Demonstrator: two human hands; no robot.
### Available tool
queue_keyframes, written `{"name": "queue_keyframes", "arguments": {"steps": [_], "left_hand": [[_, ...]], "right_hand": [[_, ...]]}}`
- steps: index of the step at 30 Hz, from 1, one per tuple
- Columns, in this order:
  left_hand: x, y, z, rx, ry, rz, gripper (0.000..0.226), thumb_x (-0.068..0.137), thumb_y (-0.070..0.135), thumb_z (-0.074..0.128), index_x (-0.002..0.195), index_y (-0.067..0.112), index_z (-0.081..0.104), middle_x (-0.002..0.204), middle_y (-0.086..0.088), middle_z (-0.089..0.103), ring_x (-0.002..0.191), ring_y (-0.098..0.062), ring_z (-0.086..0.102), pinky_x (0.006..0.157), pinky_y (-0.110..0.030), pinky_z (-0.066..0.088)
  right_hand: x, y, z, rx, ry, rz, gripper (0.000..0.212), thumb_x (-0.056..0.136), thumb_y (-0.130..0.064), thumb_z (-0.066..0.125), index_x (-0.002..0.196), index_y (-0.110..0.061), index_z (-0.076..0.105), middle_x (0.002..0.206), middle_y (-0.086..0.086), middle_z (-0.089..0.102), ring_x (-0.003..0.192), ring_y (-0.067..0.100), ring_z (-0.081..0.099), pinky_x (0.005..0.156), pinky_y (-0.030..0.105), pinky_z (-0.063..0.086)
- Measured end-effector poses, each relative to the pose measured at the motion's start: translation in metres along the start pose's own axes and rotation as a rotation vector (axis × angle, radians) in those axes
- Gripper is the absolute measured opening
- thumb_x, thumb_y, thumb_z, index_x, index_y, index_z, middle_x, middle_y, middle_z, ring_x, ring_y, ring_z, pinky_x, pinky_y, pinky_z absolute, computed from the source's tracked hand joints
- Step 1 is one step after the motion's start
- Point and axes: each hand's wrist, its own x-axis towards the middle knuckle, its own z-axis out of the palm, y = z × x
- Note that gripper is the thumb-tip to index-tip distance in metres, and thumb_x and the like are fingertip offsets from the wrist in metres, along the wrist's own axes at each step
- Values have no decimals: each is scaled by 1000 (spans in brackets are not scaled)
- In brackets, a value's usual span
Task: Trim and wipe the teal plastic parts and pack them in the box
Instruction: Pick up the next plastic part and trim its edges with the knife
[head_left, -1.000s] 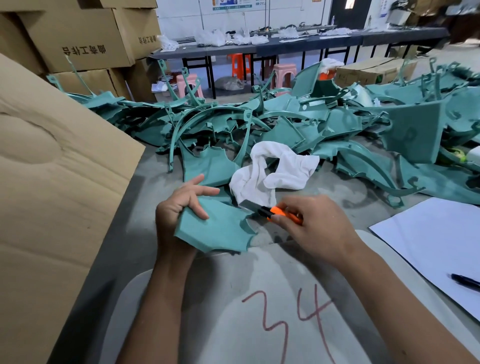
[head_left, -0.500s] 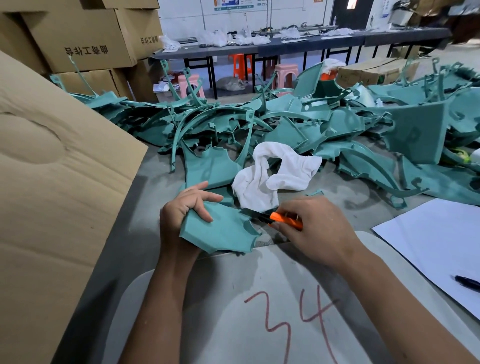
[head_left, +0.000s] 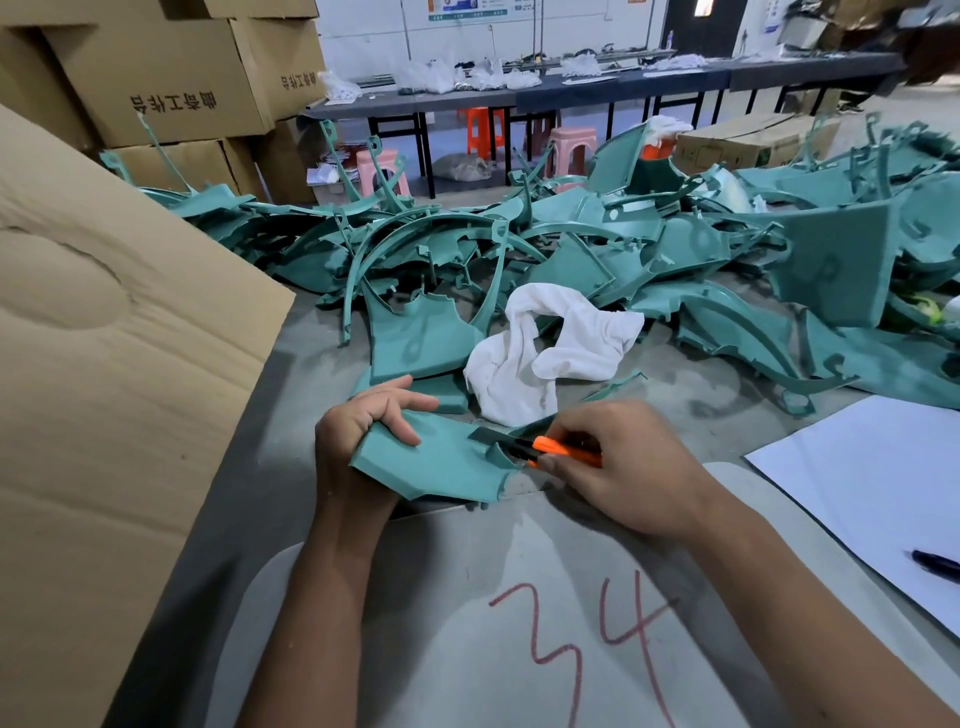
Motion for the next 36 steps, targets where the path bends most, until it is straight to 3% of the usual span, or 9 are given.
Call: {"name": "queue_keyframes", "arguments": {"steps": [3, 8, 12, 14, 18, 24, 27, 30, 36], "left_hand": [[0, 4, 2, -125, 19, -124, 15, 62, 10, 67, 57, 9, 53, 100, -14, 75, 126, -24, 62, 105, -51, 48], [0, 4, 5, -253, 48, -283, 43, 74, -34, 49, 59, 7, 54, 102, -18, 74, 125, -25, 62, 104, -48, 50], [-1, 5, 5, -260, 64, -326, 44, 77, -36, 44, 62, 4, 54, 103, -23, 73, 121, -24, 63, 98, -38, 53], [-2, 4, 5, -249, 84, -335, 44, 78, -36, 43, 62, 4, 54, 100, -22, 73, 113, -17, 66, 96, -36, 54], [-1, 4, 6, -274, 103, -360, 46, 78, -36, 41, 60, 5, 53, 92, -16, 74, 97, -2, 71, 78, -17, 56], [-2, 3, 6, -313, 101, -359, 46, 77, -36, 39, 60, 5, 52, 93, -18, 73, 98, -4, 71, 74, -14, 55], [-3, 1, 7, -330, 123, -379, 44, 75, -36, 39, 60, 4, 51, 90, -17, 74, 103, -6, 69, 75, -14, 54], [-3, -1, 6, -351, 126, -394, 42, 73, -35, 39, 60, 4, 51, 92, -19, 74, 108, -13, 68, 79, -21, 55], [-2, -3, 6, -379, 122, -399, 43, 73, -35, 39, 59, 4, 52, 77, -11, 76, 107, -13, 69, 81, -21, 56]], "right_hand": [[0, 3, -4, 221, 76, 1, 12, 93, -31, 73, 83, -24, 73, 68, -4, 62, 63, 15, 54, 60, 41, 44], [1, 3, -3, 43, 120, -93, 9, 95, -35, 73, 98, -27, 76, 82, -12, 67, 77, 12, 59, 67, 44, 49], [2, 4, 1, -2, 127, -130, 14, 98, -38, 69, 101, -27, 77, 87, -10, 67, 81, 13, 60, 66, 45, 50], [3, 6, 2, 24, 138, -134, 12, 97, -35, 71, 102, -27, 77, 87, -11, 67, 81, 13, 61, 67, 45, 50], [4, 8, 7, 33, 165, -123, 9, 96, -28, 73, 104, -24, 75, 90, -13, 66, 84, 15, 62, 70, 45, 51], [4, 9, 10, 26, 161, -119, 8, 96, -26, 72, 104, -24, 73, 91, -14, 65, 86, 15, 61, 72, 45, 51], [4, 8, 7, 61, 133, -165, 9, 98, -29, 71, 105, -23, 74, 90, -14, 65, 84, 10, 60, 72, 38, 51], [4, 8, 3, 111, 74, -205, 8, 99, -30, 70, 104, -26, 75, 87, -19, 62, 82, 3, 58, 70, 20, 43], [5, 8, 9, 55, 146, -147, 10, 97, -27, 71, 106, -23, 75, 90, -14, 65, 85, 10, 61, 73, 42, 52]]}}
